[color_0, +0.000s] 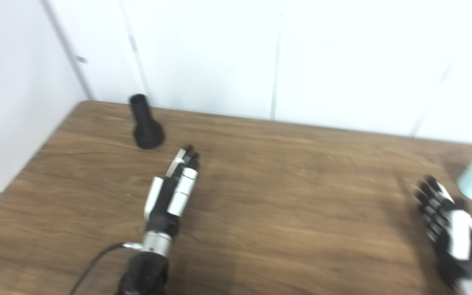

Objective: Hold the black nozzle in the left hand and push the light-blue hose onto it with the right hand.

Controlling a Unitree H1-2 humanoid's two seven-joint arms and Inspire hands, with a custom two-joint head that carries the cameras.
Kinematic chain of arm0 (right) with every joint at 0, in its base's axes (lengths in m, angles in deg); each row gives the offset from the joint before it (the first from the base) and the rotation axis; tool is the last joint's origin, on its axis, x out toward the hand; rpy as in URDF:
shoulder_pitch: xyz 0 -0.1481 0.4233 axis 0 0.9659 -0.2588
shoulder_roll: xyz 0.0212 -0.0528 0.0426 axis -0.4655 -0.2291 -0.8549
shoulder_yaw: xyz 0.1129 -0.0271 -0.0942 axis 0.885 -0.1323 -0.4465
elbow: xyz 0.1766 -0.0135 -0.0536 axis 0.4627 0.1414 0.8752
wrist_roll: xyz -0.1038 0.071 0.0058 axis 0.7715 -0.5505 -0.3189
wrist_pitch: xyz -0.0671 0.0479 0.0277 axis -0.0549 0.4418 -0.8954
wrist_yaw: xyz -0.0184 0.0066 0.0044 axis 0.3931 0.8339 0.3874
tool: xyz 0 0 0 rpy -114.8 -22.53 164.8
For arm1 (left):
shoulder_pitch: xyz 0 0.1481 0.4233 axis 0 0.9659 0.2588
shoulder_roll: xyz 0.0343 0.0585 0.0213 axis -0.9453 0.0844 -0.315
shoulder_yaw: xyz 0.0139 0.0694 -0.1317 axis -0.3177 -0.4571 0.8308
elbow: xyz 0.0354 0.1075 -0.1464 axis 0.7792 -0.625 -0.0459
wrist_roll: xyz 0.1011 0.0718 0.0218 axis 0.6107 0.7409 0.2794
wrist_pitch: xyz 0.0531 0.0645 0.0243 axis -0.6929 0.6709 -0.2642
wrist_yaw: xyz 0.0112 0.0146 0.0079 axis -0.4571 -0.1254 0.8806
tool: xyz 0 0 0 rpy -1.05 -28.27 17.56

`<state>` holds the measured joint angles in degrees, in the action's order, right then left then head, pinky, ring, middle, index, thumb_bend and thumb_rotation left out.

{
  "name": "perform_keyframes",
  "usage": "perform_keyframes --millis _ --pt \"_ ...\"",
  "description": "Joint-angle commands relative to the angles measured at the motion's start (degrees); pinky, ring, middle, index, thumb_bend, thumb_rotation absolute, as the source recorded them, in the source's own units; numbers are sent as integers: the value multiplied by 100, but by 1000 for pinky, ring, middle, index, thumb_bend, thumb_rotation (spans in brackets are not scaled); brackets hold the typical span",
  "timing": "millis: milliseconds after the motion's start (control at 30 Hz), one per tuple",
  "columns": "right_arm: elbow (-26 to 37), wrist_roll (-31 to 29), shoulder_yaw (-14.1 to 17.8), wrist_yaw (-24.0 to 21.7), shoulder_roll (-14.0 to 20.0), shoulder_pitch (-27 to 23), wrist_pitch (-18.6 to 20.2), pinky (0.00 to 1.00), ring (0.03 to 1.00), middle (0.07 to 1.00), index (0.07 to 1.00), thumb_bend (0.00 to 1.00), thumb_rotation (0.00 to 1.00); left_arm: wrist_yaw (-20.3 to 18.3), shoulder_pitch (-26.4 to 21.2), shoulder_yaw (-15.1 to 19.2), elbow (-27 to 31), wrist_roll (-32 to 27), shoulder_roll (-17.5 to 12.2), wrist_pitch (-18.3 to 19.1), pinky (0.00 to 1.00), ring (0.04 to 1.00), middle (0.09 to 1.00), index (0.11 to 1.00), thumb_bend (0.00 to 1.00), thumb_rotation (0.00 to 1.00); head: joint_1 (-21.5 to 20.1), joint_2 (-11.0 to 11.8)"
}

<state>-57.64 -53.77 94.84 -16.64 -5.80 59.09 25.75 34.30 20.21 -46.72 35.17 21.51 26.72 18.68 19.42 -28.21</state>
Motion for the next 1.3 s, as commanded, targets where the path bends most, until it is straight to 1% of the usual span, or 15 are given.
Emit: perform_keyframes --millis 0,133,267,467,533,633,700,767,800,833,900,933,1100,1133,1267 --pt "17 -111 63 -113 114 -121 -284 992 970 958 972 614 1000 66 -89 -31 44 58 22 -372 959 942 933 917 441 856 149 148" --pt "-131 -233 80 -224 180 -136 -420 995 977 970 990 625 1000 90 -120 -50 -104 72 82 -501 962 947 935 919 442 853 318 309" --pt "-324 -329 88 -364 262 -155 -592 1000 983 984 993 588 1000 94 -122 -86 -260 48 125 -627 947 948 936 921 448 853 434 438" --pt "-462 -315 79 -412 318 -187 -707 1000 990 992 1000 569 1000 118 -151 -97 -299 53 99 -633 951 949 937 924 456 849 393 452" --pt "-486 -299 71 -399 306 -197 -718 1000 989 991 1000 570 1000 122 -161 -72 -265 39 82 -603 958 951 940 924 462 824 376 434" --pt "-485 -268 39 -358 247 -221 -712 1000 981 983 1000 570 1000 137 -180 5 -238 32 19 -608 957 952 936 920 465 694 258 467" --pt "-501 -241 19 -334 212 -242 -731 1000 978 981 998 571 1000 147 -198 58 -219 57 -30 -597 956 950 933 917 485 649 215 450" --pt "-526 -212 5 -314 183 -254 -777 993 968 974 986 576 1000 179 -206 126 -162 107 -95 -570 951 934 923 911 528 571 186 450" --pt "-559 -199 -3 -315 163 -263 -828 984 962 969 979 581 1000 239 -212 189 -118 185 -146 -545 935 924 914 904 562 495 165 459" --pt "-584 -191 -8 -319 150 -269 -863 972 955 964 971 590 1000 279 -216 231 -91 240 -175 -529 905 904 899 892 644 397 165 459" --pt "-626 -194 -18 -340 131 -271 -944 962 949 961 964 601 1000 406 -250 359 59 483 -249 -385 898 886 884 880 713 317 142 469" --pt "-655 -197 -22 -350 132 -273 -981 956 946 959 959 610 1000 457 -290 442 149 608 -319 -280 920 884 877 869 751 264 142 469" --pt "-710 -190 -41 -342 130 -275 -1053 946 941 958 955 623 1000 540 -523 804 328 926 -736 43 905 875 863 849 815 182 121 475" --pt "-724 -186 -41 -339 127 -277 -1063 944 940 958 955 622 1000 540 -589 892 299 947 -860 72 924 889 869 856 819 156 130 469" --pt "-771 -156 -46 -319 120 -296 -1095 939 936 955 954 623 1000 610 -832 1121 -43 1046 -1246 57 909 886 861 852 842 144 140 474"
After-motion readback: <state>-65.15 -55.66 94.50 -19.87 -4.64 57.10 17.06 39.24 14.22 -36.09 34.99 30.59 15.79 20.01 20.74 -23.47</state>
